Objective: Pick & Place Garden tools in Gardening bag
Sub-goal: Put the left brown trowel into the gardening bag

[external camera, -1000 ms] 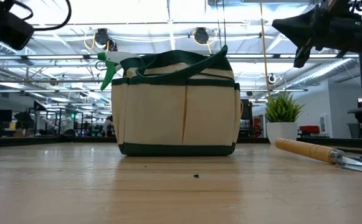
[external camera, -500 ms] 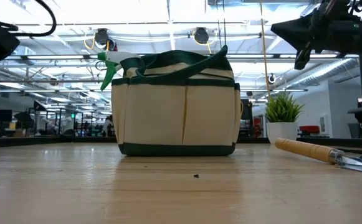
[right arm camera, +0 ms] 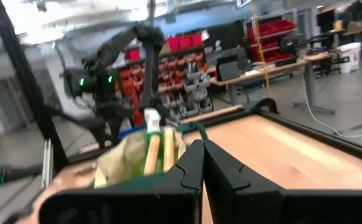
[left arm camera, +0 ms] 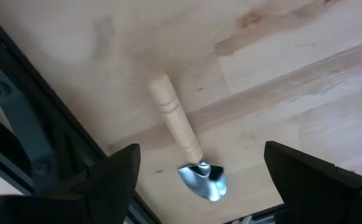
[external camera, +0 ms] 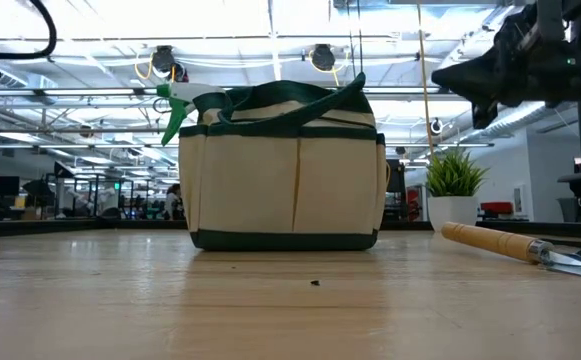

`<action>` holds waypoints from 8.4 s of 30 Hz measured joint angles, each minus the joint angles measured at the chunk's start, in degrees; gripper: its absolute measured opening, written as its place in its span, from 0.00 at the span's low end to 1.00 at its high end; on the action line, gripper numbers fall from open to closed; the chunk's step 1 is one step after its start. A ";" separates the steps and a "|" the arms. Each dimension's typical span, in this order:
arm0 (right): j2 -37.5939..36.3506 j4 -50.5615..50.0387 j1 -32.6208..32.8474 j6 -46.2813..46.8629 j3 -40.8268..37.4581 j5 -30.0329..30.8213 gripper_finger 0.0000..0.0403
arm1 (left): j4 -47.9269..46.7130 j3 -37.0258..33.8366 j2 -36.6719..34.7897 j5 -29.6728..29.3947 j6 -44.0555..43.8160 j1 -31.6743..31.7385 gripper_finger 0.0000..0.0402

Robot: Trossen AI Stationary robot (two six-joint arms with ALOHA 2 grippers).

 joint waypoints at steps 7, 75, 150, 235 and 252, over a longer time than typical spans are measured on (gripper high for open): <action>0.02 -4.79 0.04 -4.96 -0.02 -1.76 0.00 | 3.10 0.00 2.29 0.15 -7.49 -1.88 0.87; -10.32 -32.98 0.04 -4.05 8.07 -1.87 0.00 | 7.65 -3.28 18.76 -2.21 -20.04 -4.27 0.27; -10.32 -32.39 0.02 -3.81 8.11 -1.87 0.00 | 130.02 -3.02 2.63 -2.64 124.36 5.66 0.18; -10.32 -38.34 0.02 -5.35 8.09 -7.86 0.00 | 48.30 42.64 38.08 -50.99 79.08 29.52 0.18; -10.34 -39.95 0.02 -4.01 8.09 -7.88 0.00 | 67.76 30.66 37.98 -52.56 77.34 29.52 0.18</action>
